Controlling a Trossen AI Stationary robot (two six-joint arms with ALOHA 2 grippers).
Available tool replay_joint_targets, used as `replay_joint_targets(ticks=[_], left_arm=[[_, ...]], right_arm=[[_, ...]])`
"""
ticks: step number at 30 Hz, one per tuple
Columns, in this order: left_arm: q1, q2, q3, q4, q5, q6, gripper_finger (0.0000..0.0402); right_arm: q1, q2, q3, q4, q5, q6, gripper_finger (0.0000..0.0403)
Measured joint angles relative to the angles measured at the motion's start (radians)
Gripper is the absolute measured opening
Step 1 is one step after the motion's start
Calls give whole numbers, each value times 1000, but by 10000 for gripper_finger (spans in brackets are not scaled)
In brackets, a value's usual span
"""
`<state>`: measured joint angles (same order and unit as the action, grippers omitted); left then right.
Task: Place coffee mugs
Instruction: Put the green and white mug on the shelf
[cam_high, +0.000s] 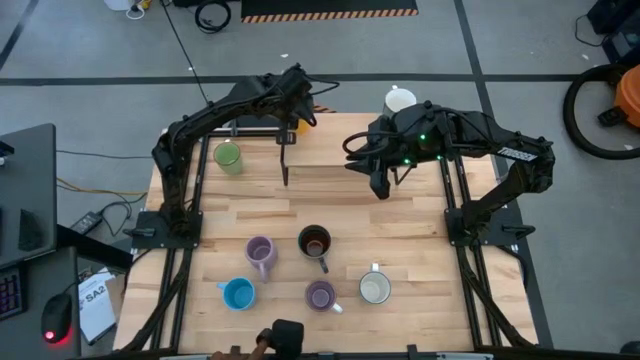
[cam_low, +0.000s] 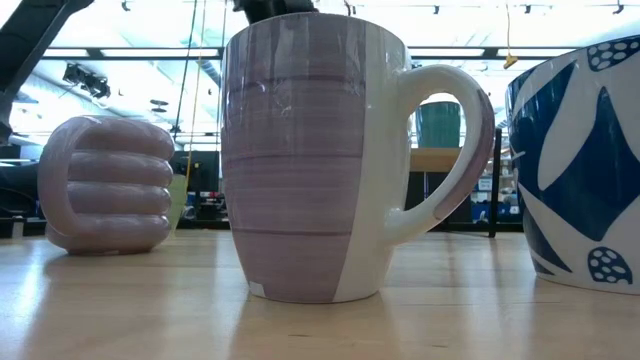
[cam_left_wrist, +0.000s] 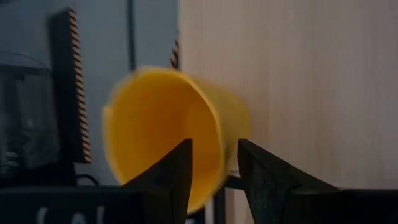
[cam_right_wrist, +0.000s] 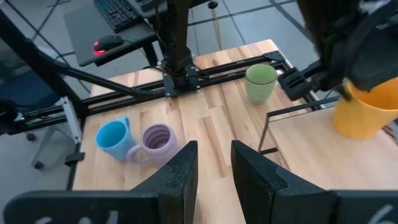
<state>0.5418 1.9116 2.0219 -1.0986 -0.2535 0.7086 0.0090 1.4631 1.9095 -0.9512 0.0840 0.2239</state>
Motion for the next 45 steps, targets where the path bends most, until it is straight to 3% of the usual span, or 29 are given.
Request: replay_joint_targets(ticks=[8, 13, 18, 25, 28, 35, 45], left_arm=[[-24, -66, 2, 50, 7, -31, 133], [-42, -120, 1, 59, 7, -177, 132], [-38, -180, 1, -26, 217, -412, 132], [-43, -201, 2, -300, 389, -630, 132], [-73, -201, -2, -373, 377, -622, 132], [-110, -238, -68, -267, 365, -611, 132], [-120, -466, -444, -4, 255, -730, 132]], right_arm=[[3, 0, 0, 0, -25, -11, 102], [3, 0, 0, 0, -43, -19, 102], [3, 0, 0, 0, -60, -45, 102], [3, 0, 0, 0, -110, -96, 102], [3, 0, 0, 0, -112, -116, 102], [3, 0, 0, 13, -134, -117, 102], [4, 0, 0, 13, -135, -89, 102]])
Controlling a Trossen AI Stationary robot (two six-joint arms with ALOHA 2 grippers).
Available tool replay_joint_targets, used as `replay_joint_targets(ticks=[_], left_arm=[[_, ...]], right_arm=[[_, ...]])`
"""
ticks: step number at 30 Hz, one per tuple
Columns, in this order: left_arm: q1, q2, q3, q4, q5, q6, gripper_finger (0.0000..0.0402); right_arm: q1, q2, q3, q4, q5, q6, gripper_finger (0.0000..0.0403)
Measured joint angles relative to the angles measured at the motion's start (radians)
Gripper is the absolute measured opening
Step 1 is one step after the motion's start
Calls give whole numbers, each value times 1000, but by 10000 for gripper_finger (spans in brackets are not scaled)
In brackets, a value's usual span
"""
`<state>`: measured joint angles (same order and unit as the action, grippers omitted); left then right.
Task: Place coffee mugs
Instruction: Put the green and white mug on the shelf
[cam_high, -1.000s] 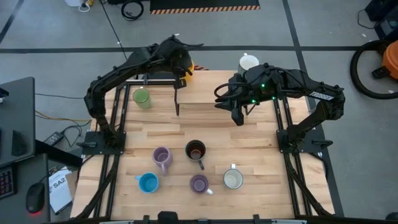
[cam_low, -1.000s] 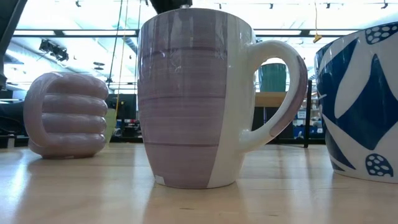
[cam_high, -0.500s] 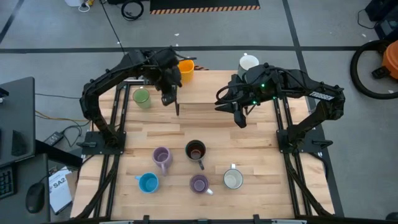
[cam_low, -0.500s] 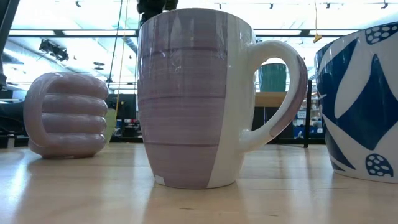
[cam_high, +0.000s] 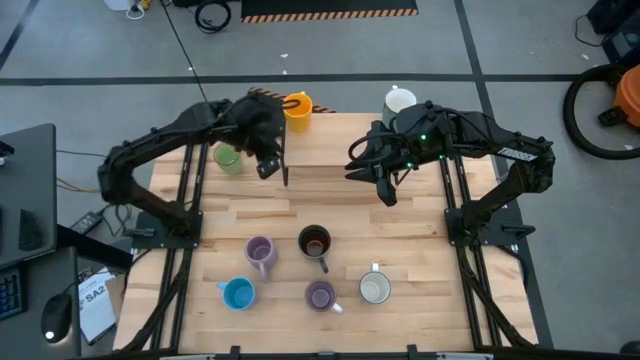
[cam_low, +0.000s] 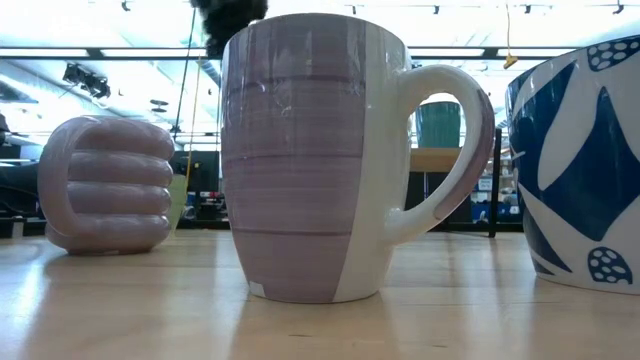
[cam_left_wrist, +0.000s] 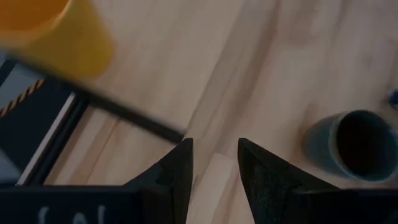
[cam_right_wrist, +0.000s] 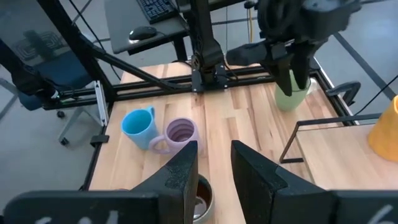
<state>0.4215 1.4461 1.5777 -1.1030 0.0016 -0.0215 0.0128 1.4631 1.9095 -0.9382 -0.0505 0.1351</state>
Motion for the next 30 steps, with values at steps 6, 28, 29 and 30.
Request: replay_joint_targets(ticks=[6, 28, 29, 30], left_arm=[[37, -108, -194, -12, -59, -66, 132], [316, -100, -460, -26, -204, 208, 132], [328, -93, -460, -23, -203, 215, 132], [342, -82, -459, -18, -194, 217, 132]], right_arm=[[-9, 0, 0, 26, 5, -56, 102], [-114, 46, 1, 123, 60, -71, 102], [-114, 53, 1, 131, 59, -69, 102], [-114, 57, 1, 139, 55, -66, 102]])
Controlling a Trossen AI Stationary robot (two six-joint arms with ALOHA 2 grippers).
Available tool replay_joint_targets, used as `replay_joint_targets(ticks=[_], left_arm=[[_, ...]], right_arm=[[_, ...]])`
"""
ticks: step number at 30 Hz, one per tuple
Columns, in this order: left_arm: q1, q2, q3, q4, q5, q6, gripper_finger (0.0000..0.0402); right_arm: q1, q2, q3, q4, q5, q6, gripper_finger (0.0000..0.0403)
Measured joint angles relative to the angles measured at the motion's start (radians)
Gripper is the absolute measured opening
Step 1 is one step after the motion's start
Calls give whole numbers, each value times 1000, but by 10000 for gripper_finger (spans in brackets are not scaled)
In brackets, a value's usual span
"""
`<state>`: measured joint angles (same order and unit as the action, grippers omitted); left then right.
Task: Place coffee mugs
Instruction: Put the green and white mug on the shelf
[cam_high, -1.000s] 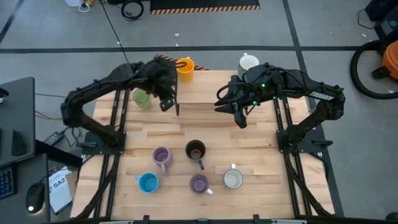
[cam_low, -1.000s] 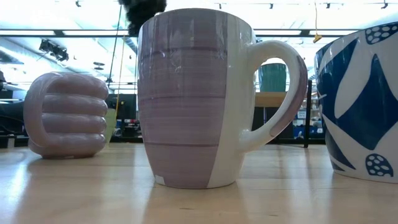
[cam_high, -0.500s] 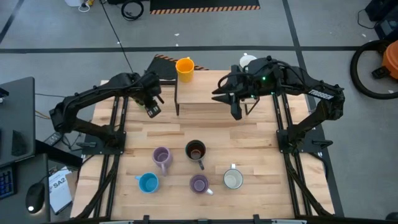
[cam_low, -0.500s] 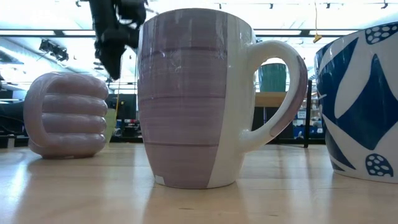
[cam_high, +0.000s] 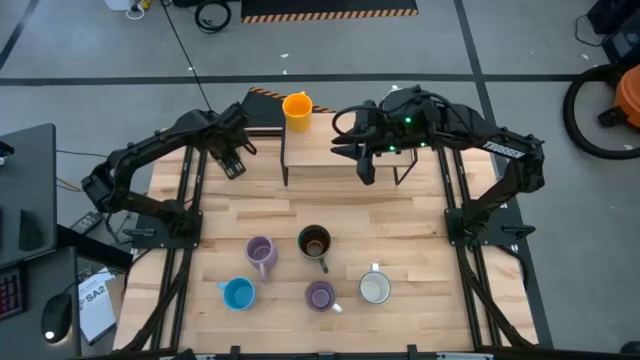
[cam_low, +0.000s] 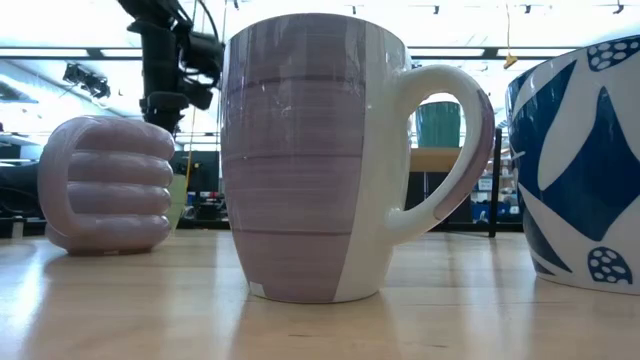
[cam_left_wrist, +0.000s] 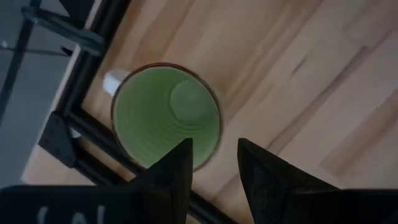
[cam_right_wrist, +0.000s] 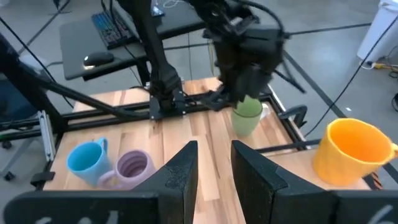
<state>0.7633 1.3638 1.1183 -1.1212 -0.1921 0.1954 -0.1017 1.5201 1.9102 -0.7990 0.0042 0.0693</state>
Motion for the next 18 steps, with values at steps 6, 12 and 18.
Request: replay_joint_targets(ticks=[6, 12, 18], left_arm=[[58, 70, 0, 2, 76, 25, 132], [57, 110, 0, 3, 112, 77, 132], [59, 153, 0, 2, 108, 105, 132]], right_arm=[[1, 27, -1, 9, -34, 7, 102], [3, 32, -1, 17, -40, 28, 102], [3, 32, -1, 17, -52, 44, 102]])
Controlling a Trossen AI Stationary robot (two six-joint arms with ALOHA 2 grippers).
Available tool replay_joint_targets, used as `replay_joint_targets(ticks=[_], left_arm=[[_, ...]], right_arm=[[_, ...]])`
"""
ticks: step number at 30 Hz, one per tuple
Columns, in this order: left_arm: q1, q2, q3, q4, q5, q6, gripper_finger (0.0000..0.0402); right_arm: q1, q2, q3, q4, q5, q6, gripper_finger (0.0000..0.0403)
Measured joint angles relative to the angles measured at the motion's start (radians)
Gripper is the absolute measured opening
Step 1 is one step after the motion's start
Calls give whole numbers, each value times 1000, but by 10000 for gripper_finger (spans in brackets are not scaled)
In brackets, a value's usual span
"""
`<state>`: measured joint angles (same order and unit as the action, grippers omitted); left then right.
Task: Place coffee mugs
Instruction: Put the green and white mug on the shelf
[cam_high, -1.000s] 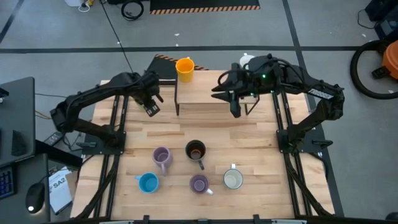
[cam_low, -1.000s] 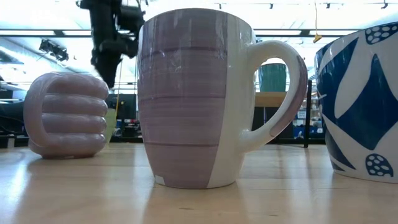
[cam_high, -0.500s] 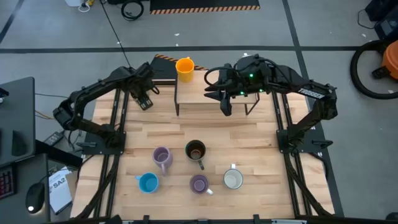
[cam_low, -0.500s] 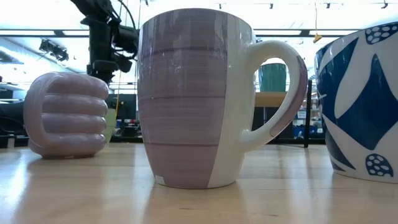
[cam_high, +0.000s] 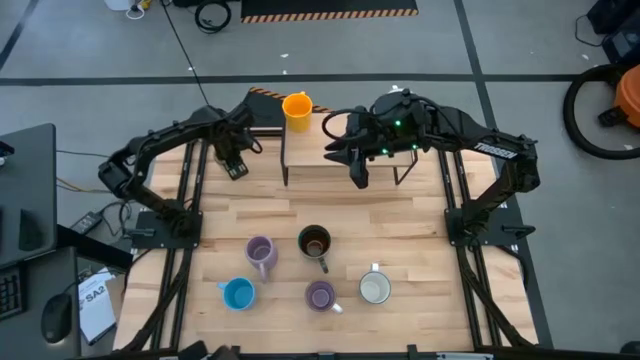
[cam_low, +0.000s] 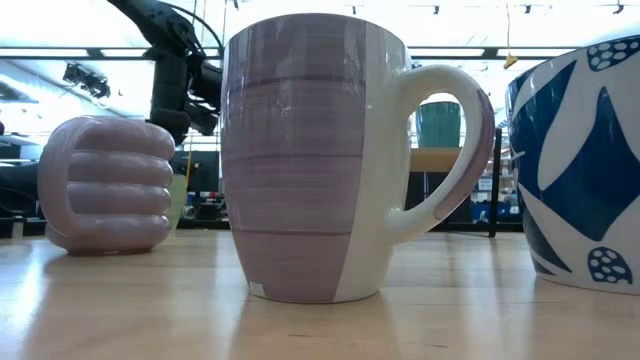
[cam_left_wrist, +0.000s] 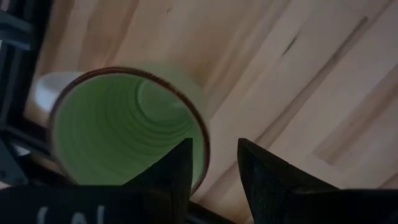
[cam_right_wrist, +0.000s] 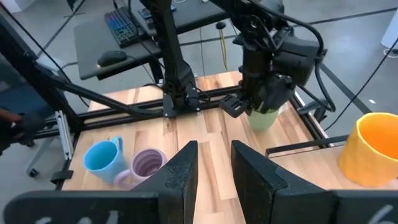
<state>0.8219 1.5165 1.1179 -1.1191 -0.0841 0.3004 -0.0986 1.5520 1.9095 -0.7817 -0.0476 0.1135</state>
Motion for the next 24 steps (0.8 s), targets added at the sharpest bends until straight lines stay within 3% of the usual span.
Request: replay_joint_targets(ticks=[8, 18, 24], left_arm=[[2, 78, 0, 0, -8, 2, 119], [2, 93, 0, -35, -7, -42, 23], [2, 94, 0, -60, 44, -135, 22]], right_arm=[[4, 0, 0, 0, -2, 7, 102], [8, 0, 0, -1, -1, 18, 102], [8, 0, 0, -1, -3, 17, 102]])
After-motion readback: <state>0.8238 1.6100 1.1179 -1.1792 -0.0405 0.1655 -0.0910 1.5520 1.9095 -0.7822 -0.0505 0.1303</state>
